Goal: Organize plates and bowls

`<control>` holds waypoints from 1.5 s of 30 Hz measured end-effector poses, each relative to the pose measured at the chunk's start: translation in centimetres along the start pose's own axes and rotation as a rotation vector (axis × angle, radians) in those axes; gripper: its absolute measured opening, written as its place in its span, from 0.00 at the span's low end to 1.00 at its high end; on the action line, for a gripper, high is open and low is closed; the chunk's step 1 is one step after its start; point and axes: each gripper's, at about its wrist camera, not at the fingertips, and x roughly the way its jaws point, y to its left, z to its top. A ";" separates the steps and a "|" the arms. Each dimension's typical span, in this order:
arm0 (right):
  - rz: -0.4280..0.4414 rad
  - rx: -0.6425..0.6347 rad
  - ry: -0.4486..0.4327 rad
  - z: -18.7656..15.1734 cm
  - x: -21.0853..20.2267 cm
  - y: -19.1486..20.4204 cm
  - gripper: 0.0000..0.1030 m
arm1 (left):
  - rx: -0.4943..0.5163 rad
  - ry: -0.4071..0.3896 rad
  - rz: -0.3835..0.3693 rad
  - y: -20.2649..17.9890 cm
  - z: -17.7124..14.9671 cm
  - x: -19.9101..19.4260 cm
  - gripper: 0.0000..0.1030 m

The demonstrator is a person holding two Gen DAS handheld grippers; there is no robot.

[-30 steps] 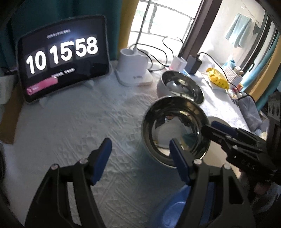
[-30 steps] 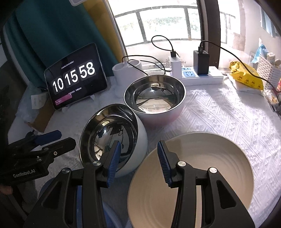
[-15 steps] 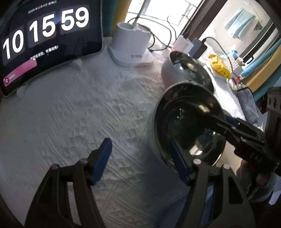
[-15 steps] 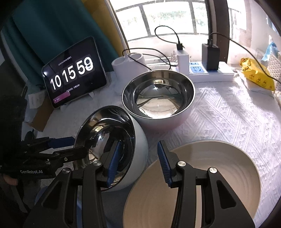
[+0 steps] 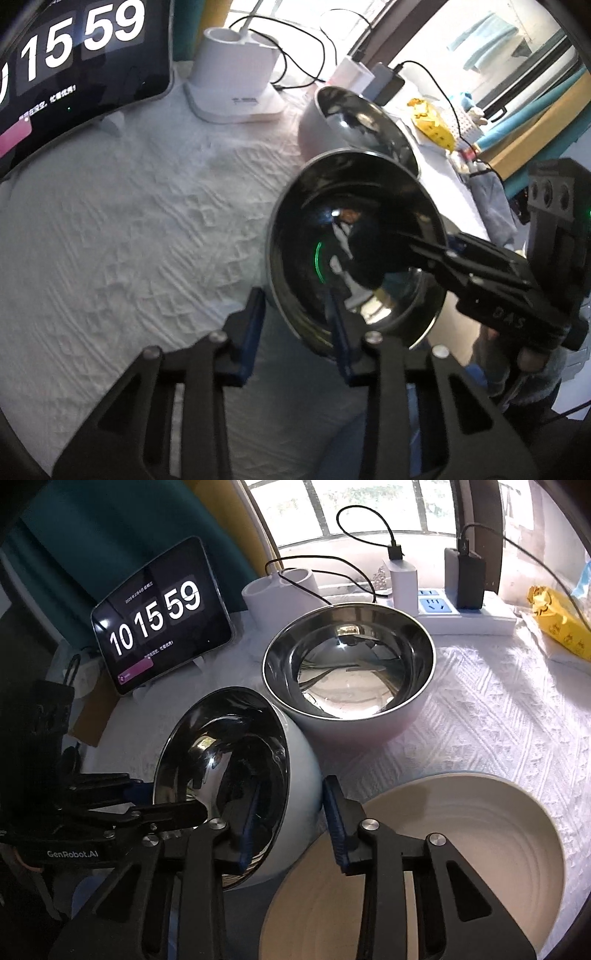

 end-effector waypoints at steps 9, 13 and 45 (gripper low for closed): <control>-0.005 -0.042 -0.024 0.3 -0.5 1.3 0.29 | -0.011 -0.024 0.045 0.2 0.0 -1.0 0.32; -0.011 -0.052 -0.041 0.4 -0.9 1.8 0.29 | 0.000 -0.053 0.062 -0.3 0.0 -2.0 0.29; -0.028 -0.079 -0.193 -1.8 -7.2 5.0 0.19 | 0.105 -0.347 0.273 -5.7 -2.7 -10.1 0.09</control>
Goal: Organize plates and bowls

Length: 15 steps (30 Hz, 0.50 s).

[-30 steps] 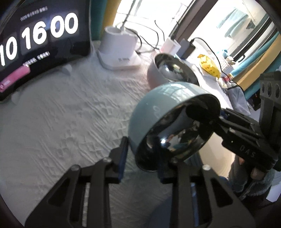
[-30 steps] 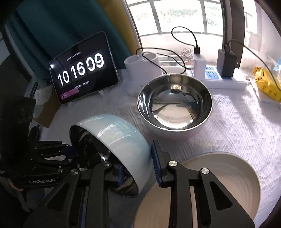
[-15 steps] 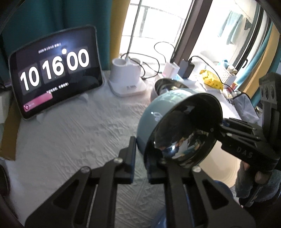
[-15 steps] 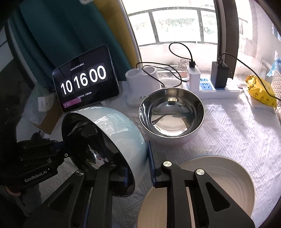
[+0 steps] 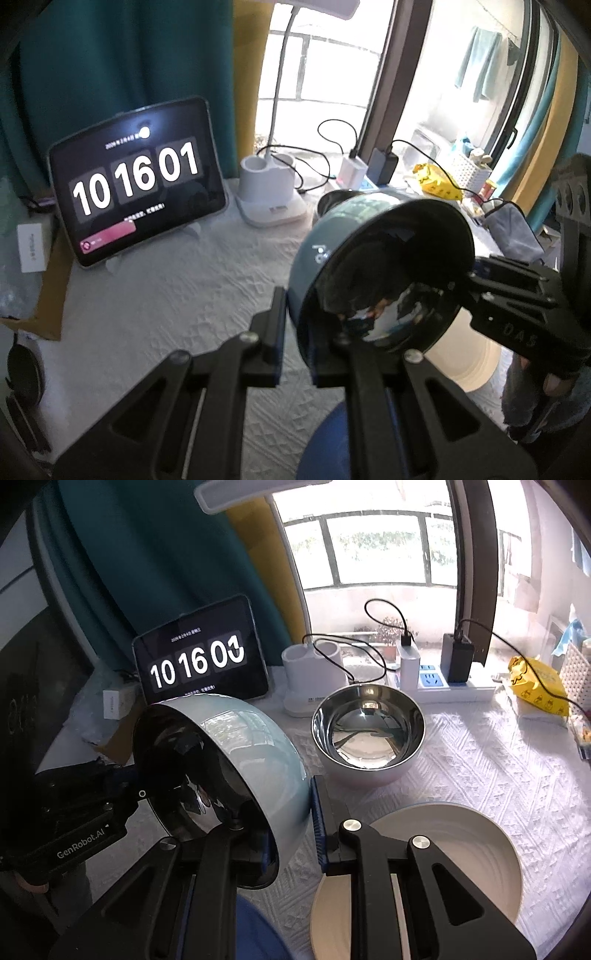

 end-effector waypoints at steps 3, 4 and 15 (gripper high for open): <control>0.006 -0.004 -0.012 -0.2 -1.0 0.3 0.19 | 0.000 -0.015 0.009 -0.4 -0.3 -1.0 0.09; 0.008 -0.004 -0.015 -0.3 -1.3 0.4 0.19 | 0.002 -0.021 0.014 -0.6 -0.5 -1.4 0.09; 0.018 -0.010 -0.031 -1.7 -3.7 1.1 0.19 | -0.007 -0.040 0.030 -1.8 -2.5 -3.6 0.09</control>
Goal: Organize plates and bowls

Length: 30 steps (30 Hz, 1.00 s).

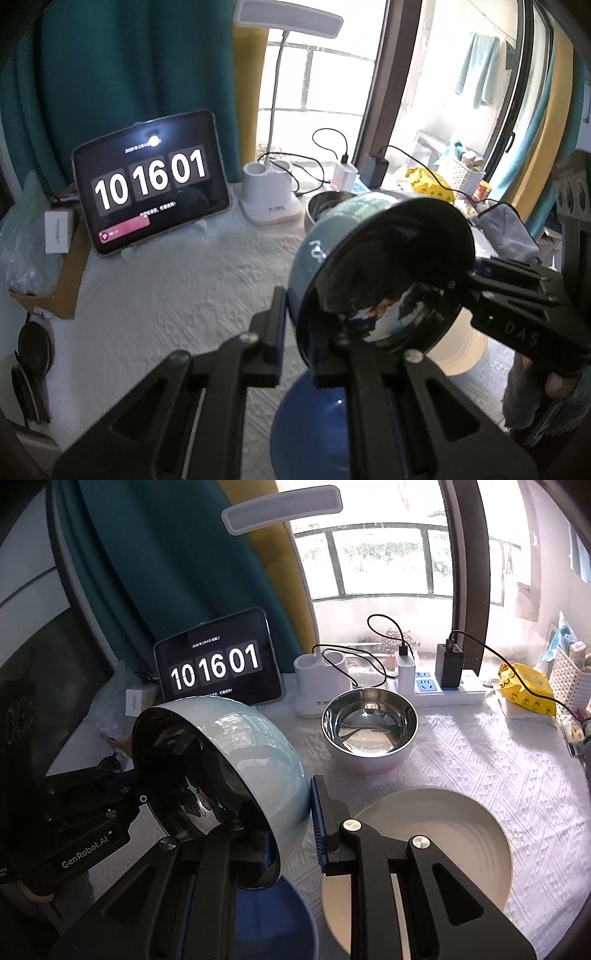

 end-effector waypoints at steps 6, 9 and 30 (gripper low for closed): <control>-0.001 -0.002 -0.001 -1.0 -0.9 0.3 0.19 | 0.001 -0.003 -0.002 -0.5 -1.1 -1.0 0.09; -0.003 0.001 -0.001 -1.6 -1.4 0.4 0.19 | 0.004 -0.001 -0.002 -0.8 -1.7 -1.4 0.09; -0.004 0.025 0.012 -5.0 -2.5 0.6 0.19 | 0.007 0.023 0.001 -1.8 -4.4 -2.1 0.09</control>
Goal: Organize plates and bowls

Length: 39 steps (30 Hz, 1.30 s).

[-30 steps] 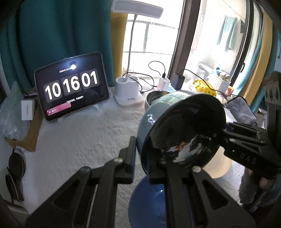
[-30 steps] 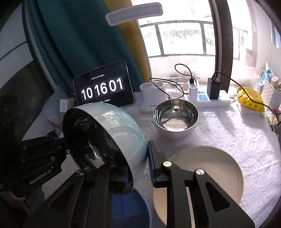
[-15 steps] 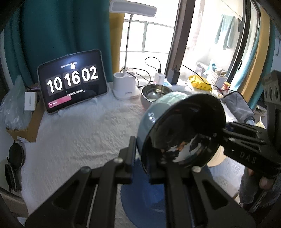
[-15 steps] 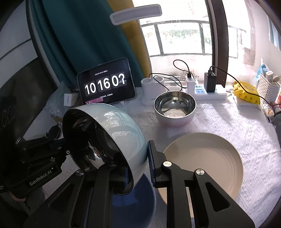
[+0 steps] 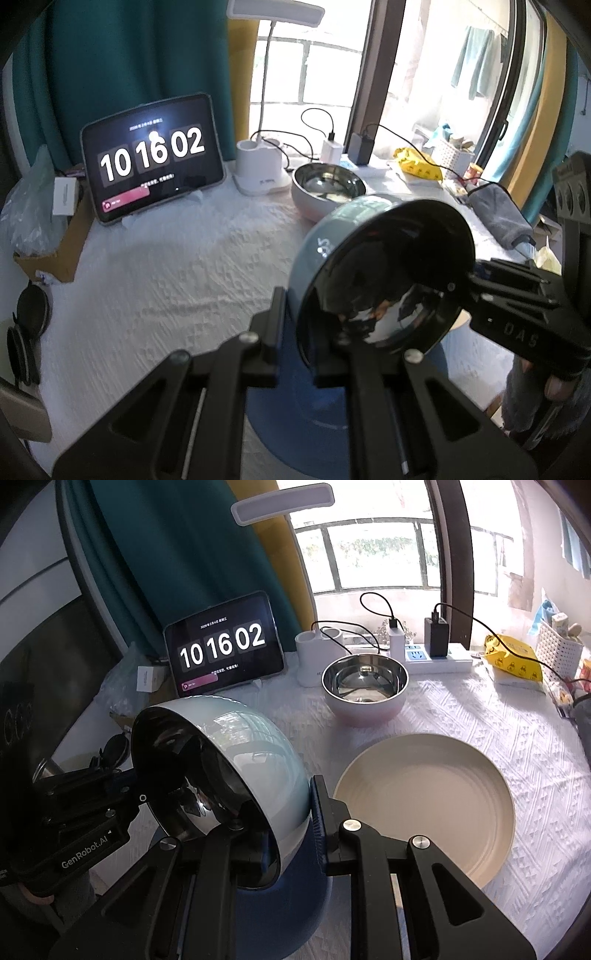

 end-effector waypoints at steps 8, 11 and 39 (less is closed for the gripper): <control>0.005 0.012 0.025 -1.3 -0.1 -0.4 0.19 | -0.011 0.022 -0.001 -0.5 -1.4 0.4 0.09; 0.004 0.015 0.037 -1.9 0.0 -0.5 0.19 | -0.011 0.037 -0.005 -0.7 -2.1 0.7 0.09; -0.030 0.016 0.140 -4.6 0.6 -0.1 0.20 | -0.042 0.126 -0.018 0.0 -6.1 1.3 0.17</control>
